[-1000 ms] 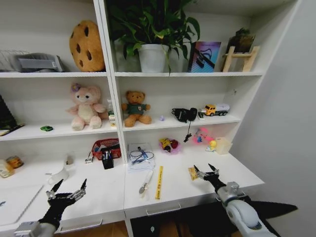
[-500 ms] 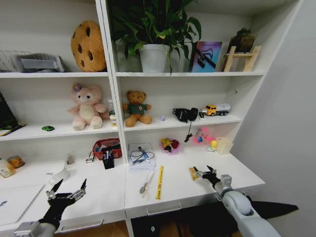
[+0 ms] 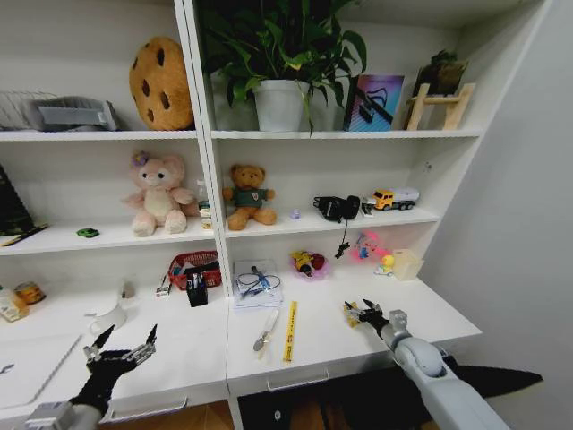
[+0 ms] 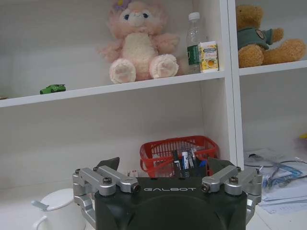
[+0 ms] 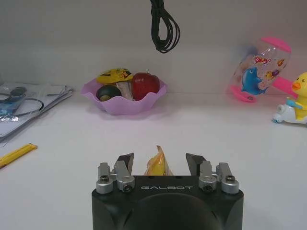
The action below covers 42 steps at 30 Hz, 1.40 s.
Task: Organize the objects on the table.
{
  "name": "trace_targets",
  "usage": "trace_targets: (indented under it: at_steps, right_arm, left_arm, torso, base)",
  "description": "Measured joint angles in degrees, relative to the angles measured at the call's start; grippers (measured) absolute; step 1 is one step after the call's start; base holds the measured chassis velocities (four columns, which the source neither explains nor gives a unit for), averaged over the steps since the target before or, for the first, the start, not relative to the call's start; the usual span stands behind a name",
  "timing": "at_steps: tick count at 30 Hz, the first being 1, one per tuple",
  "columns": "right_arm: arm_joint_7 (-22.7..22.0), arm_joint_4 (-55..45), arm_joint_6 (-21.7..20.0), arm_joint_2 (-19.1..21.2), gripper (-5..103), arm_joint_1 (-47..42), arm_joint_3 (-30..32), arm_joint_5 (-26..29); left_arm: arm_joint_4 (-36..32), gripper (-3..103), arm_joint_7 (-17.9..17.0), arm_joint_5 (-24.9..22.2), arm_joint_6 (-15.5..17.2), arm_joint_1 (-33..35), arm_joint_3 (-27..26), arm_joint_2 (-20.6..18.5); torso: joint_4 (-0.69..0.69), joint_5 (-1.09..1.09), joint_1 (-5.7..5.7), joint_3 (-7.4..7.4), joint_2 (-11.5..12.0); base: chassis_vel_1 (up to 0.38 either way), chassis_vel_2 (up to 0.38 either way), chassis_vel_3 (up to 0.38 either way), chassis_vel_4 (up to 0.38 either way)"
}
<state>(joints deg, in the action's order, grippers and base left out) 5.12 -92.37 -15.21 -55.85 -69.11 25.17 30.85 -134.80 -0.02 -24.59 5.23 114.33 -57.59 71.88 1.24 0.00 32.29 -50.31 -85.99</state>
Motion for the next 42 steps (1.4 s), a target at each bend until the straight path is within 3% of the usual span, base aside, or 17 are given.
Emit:
trace_targets:
  at_steps: [2,3,5,6,8,9,11,12,14,15,18,19,22,31,37,42]
  right_arm:
    - [0.0,0.0,0.0,-0.1,62,0.0,0.0,0.0]
    - [0.0,0.0,0.0,-0.1,52,0.1,-0.1,0.0]
    - [-0.1,0.1,0.0,-0.1,52,0.2,-0.1,0.0]
    - [-0.1,0.1,0.0,0.0,41,0.2,-0.2,0.0]
    - [-0.1,0.2,-0.1,0.0,41,0.3,-0.2,0.0]
    - [0.0,0.2,-0.2,0.1,30,0.3,-0.2,0.0]
    - [0.0,0.2,-0.2,0.1,30,0.3,-0.2,0.0]
    - [0.0,0.2,-0.3,0.1,19,0.3,-0.2,0.0]
    - [0.0,0.2,-0.3,0.1,19,0.2,-0.1,0.1]
    - [0.1,0.1,-0.3,0.1,8,0.2,-0.1,0.2]
    - [0.1,-0.1,-0.2,0.1,8,0.2,0.0,0.2]
    - [0.0,-0.4,0.5,0.0,2,0.1,0.2,0.5]
    - [-1.8,-2.2,3.9,-0.4,0,1.2,0.4,2.8]
    - [-2.2,-2.3,3.7,1.5,0,9.5,-1.5,8.4]
    - [-1.6,5.2,3.0,1.0,0,18.7,-9.3,11.3]
    - [-1.7,11.6,2.9,-2.4,0,27.5,-15.2,11.4]
  left_arm:
    - [0.0,100,0.0,0.0,0.0,0.0,0.0,0.0]
    - [0.0,100,0.0,0.0,0.0,0.0,0.0,0.0]
    - [0.0,100,0.0,0.0,0.0,0.0,0.0,0.0]
    - [0.0,100,0.0,0.0,0.0,0.0,0.0,0.0]
    - [0.0,100,0.0,0.0,0.0,0.0,0.0,0.0]
    - [0.0,100,0.0,0.0,0.0,0.0,0.0,0.0]
    - [0.0,100,0.0,0.0,0.0,0.0,0.0,0.0]
    - [0.0,100,0.0,0.0,0.0,0.0,0.0,0.0]
    - [0.0,100,0.0,0.0,0.0,0.0,0.0,0.0]
    - [0.0,100,0.0,0.0,0.0,0.0,0.0,0.0]
    - [0.0,100,0.0,0.0,0.0,0.0,0.0,0.0]
    - [0.0,100,0.0,0.0,0.0,0.0,0.0,0.0]
    - [0.0,100,0.0,0.0,0.0,0.0,0.0,0.0]
    - [0.0,100,0.0,0.0,0.0,0.0,0.0,0.0]
    - [0.0,100,0.0,0.0,0.0,0.0,0.0,0.0]
    - [0.0,100,0.0,0.0,0.0,0.0,0.0,0.0]
  torso:
    - [-0.01,0.0,0.0,0.0,0.0]
    - [-0.01,0.0,0.0,0.0,0.0]
    - [-0.01,0.0,0.0,0.0,0.0]
    - [-0.01,0.0,0.0,0.0,0.0]
    - [-0.01,0.0,0.0,0.0,0.0]
    - [-0.01,0.0,0.0,0.0,0.0]
    - [-0.01,0.0,0.0,0.0,0.0]
    - [-0.01,0.0,0.0,0.0,0.0]
    - [-0.01,0.0,0.0,0.0,0.0]
    - [-0.01,0.0,0.0,0.0,0.0]
    - [-0.01,0.0,0.0,0.0,0.0]
    - [-0.01,0.0,0.0,0.0,0.0]
    - [0.0,0.02,0.0,-0.01,0.0]
    - [-0.02,-0.01,0.0,0.0,0.0]
    - [-0.01,0.01,0.0,-0.01,0.0]
    - [-0.02,-0.01,0.01,-0.01,0.0]
  base:
    - [0.0,0.0,0.0,0.0]
    - [0.0,0.0,0.0,0.0]
    - [0.0,0.0,0.0,0.0]
    - [0.0,0.0,0.0,0.0]
    - [0.0,0.0,0.0,0.0]
    - [0.0,0.0,0.0,0.0]
    - [0.0,0.0,0.0,0.0]
    - [0.0,0.0,0.0,0.0]
    - [0.0,0.0,0.0,0.0]
    - [0.0,0.0,0.0,0.0]
    - [0.0,0.0,0.0,0.0]
    - [0.0,0.0,0.0,0.0]
    - [0.0,0.0,0.0,0.0]
    - [0.0,0.0,0.0,0.0]
    - [0.0,0.0,0.0,0.0]
    - [0.0,0.0,0.0,0.0]
